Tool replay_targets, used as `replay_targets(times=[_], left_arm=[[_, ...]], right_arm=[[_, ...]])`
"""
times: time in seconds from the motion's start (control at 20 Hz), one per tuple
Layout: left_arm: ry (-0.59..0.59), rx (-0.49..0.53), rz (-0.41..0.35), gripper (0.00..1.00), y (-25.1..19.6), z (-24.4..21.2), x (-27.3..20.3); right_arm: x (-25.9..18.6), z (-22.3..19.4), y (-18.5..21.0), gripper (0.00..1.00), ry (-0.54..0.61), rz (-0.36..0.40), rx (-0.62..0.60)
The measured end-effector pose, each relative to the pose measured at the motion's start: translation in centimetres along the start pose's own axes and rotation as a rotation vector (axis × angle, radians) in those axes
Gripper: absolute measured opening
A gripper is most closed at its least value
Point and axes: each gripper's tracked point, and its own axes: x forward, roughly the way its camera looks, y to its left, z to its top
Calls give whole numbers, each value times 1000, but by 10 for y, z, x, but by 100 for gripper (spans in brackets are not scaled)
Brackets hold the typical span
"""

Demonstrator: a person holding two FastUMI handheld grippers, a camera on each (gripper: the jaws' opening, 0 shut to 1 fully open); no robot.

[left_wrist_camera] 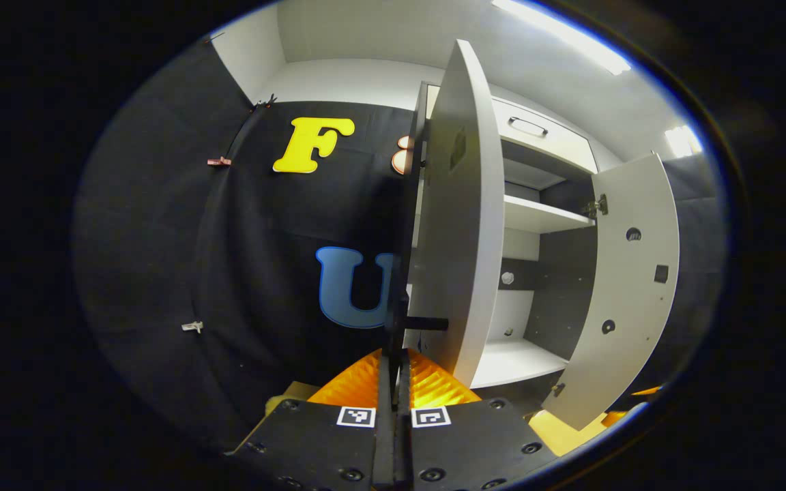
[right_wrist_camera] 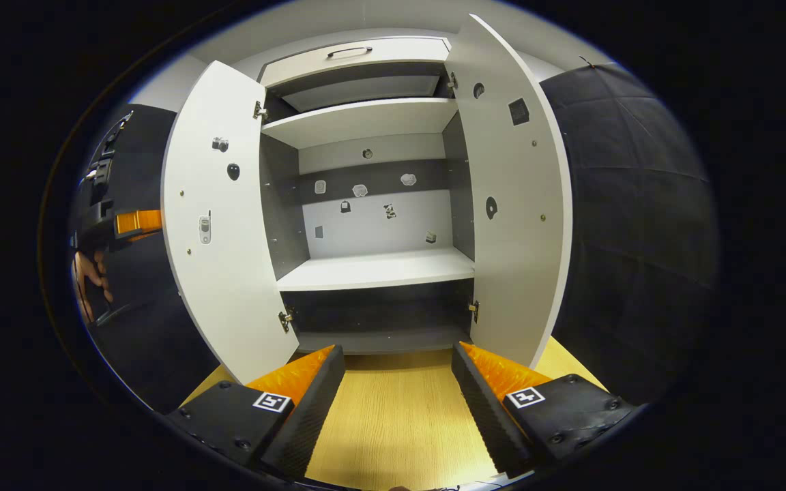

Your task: Open the right door of the double-door shoe cabinet with the right hand, and open the left door with the left hand.

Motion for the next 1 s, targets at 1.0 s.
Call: replay_targets(times=[1.0], left_arm=[[-3,-36,38,6,-87,16,-29]], right_arm=[[-15,111,-70,98,-186,77,-90]])
